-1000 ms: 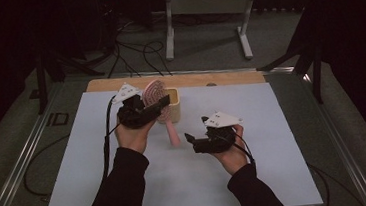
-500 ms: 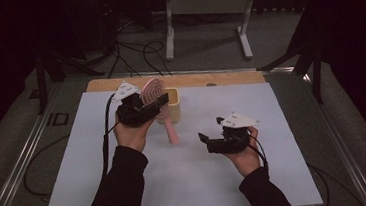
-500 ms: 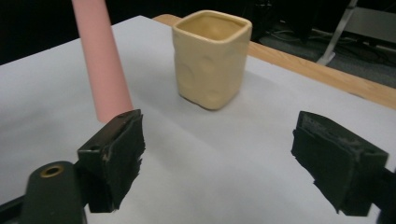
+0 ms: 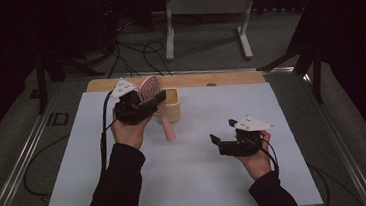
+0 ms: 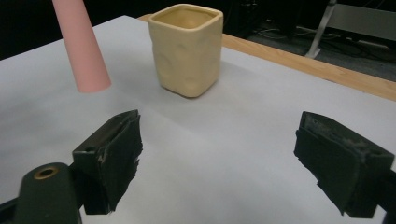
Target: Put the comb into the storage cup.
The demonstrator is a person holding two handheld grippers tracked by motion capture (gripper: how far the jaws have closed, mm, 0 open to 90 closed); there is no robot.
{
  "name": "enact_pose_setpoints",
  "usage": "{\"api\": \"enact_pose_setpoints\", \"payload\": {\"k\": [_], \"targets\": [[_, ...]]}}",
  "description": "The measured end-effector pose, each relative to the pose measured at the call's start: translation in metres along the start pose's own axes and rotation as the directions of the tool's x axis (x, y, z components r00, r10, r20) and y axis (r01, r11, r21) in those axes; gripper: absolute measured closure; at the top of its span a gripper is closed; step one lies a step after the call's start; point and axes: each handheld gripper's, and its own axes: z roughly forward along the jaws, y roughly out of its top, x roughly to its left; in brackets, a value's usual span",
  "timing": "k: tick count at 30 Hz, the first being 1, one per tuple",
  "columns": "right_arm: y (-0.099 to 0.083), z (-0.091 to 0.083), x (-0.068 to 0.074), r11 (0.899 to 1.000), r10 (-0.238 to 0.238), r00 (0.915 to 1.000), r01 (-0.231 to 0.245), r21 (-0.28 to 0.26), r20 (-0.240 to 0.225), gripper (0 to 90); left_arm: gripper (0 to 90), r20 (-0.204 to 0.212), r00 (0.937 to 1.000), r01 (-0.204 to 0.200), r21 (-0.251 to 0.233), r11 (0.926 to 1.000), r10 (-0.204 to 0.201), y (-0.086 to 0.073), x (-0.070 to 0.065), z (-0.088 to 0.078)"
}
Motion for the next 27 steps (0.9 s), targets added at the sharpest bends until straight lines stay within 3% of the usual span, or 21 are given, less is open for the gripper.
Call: {"api": "enact_pose_setpoints", "payload": {"k": [17,27], "targets": [[-0.009,-0.018,-0.014,0.999,0.03,0.9991,-0.028,-0.033,0.031,11.4,62.1,-0.035,0.9994,0.0,0.007,1.0,0.0,0.007,0.008,0.003],[-0.017,-0.024,-0.023,0.998,0.053,0.998,-0.052,-0.019,0.035,8.7,62.1,-0.052,0.9987,-0.002,0.009,1.0,0.002,0.012,0.012,0.005]]}}
